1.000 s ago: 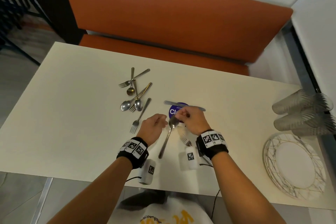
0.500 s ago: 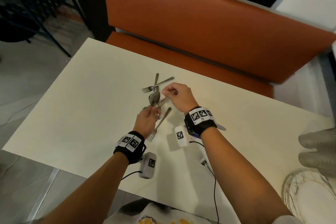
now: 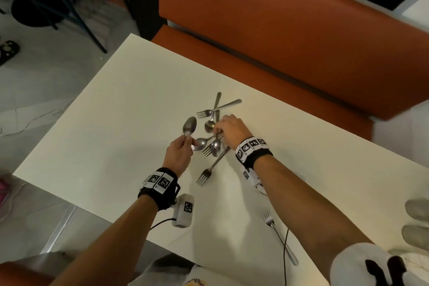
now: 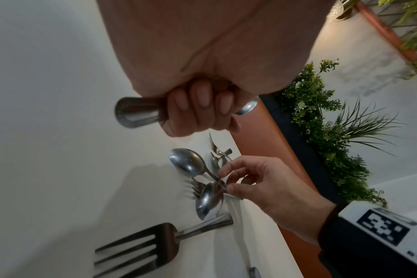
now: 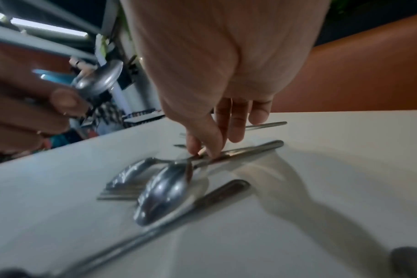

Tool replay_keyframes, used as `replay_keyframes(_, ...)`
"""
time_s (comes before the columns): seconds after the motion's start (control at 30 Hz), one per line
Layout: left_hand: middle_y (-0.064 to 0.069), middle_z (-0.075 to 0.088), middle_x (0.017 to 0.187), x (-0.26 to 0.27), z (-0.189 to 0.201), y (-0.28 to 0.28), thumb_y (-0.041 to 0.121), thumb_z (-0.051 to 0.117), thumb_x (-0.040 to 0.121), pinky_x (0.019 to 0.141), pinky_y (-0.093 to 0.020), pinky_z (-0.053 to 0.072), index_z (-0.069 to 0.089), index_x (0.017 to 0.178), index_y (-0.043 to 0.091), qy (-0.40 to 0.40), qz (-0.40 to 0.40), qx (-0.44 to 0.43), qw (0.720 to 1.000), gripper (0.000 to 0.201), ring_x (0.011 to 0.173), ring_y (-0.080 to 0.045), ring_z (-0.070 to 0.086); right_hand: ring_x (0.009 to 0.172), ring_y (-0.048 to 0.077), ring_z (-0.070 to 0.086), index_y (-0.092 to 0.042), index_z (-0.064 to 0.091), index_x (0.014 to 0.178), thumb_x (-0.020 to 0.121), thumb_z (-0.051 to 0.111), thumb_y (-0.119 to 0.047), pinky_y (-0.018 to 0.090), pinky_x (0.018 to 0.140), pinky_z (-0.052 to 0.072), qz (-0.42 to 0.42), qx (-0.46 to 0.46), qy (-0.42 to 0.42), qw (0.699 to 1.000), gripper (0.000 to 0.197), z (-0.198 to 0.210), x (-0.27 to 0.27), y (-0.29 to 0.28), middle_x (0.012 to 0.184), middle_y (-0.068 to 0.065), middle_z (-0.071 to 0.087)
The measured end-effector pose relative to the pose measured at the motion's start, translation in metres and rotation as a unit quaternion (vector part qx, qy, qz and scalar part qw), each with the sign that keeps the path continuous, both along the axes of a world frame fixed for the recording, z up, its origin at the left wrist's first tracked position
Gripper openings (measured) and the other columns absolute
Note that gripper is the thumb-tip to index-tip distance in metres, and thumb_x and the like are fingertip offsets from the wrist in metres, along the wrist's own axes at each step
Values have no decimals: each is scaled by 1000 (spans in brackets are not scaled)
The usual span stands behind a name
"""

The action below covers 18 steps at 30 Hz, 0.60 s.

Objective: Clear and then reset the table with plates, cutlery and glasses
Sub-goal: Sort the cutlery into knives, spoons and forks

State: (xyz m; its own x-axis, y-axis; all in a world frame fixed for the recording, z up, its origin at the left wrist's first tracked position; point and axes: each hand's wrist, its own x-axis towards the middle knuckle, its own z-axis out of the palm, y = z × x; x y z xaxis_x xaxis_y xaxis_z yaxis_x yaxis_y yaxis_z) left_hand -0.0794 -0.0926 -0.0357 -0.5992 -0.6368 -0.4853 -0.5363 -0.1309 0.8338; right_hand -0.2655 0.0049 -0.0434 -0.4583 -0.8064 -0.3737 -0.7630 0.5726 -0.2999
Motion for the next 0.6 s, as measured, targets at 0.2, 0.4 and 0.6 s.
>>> replay_keyframes(0.2,2,54,68,-2,-7,-3,28,40,108,55,-30,36,68,88,14,-5,10,2,1000,38,56,-14,44,95,16,37,-25,68,106,87,72,-17,29,82,37,117,-1,58,991,21,-6,-2,-2,109,-1,53)
replay_keyframes(0.4,3,54,66,0,-12,-1,28,40,108,57,-31,36,69,86,17,-3,18,13,1000,38,56,-14,45,105,16,49,-25,70,111,86,74,-21,30,90,37,182,-21,94,979,26,-11,-2,6,116,-3,60)
replay_keyframes(0.6,5,53,63,0,-13,-1,28,42,107,53,-29,35,71,88,16,14,27,33,999,37,53,-12,43,93,20,50,-23,75,101,86,72,-14,33,79,44,145,-107,112,977,18,-12,0,26,98,-2,58)
